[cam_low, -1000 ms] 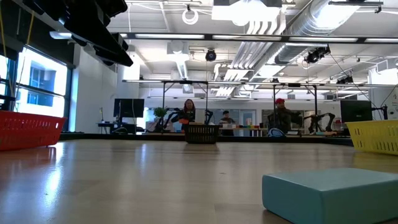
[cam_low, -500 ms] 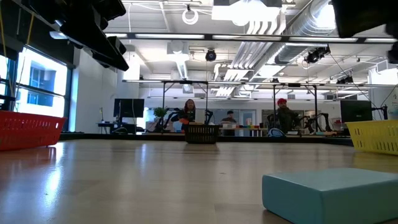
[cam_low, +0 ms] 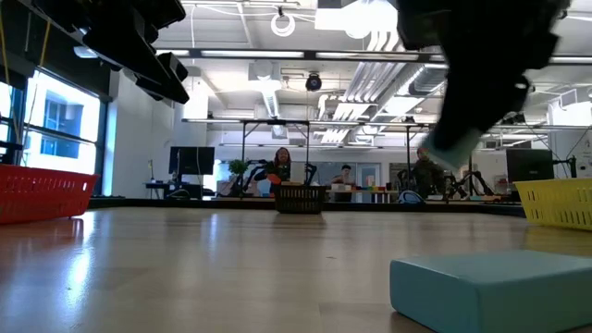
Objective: Sort & place blocks by color
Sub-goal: Put the blue block into the red bin
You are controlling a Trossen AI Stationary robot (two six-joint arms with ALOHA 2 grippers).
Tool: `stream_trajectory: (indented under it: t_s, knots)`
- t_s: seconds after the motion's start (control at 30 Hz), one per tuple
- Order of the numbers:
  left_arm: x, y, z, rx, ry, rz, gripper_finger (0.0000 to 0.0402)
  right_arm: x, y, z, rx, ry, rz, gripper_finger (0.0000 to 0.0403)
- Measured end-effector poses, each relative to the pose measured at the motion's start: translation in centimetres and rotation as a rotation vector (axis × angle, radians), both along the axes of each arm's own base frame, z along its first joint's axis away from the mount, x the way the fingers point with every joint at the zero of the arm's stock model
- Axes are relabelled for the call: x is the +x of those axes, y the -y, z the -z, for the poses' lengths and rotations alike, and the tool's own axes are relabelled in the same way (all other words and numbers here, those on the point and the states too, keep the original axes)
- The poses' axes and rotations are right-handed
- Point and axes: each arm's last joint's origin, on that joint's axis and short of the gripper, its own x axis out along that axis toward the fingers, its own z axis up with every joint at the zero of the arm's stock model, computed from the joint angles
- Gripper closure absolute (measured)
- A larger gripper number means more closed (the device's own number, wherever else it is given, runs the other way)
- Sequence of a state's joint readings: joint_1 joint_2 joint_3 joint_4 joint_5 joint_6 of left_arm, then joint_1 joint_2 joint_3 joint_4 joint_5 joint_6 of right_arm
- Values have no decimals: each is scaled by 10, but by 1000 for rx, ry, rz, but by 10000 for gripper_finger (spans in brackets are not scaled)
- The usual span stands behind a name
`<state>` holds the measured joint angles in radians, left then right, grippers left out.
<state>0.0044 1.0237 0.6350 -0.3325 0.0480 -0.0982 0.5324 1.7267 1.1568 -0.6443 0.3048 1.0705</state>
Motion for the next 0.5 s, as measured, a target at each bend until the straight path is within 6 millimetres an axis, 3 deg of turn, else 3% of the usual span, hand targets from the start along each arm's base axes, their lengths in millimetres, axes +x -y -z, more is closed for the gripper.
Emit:
stream_trajectory:
  t_s: [0.23,0.5]
  knots:
    - [3,0,-4,61,56,50,192,24,14,-7,-13,143,-64,299]
    - [8,7,-10,254,136,126,192,49,27,-21,11,355,-75,299]
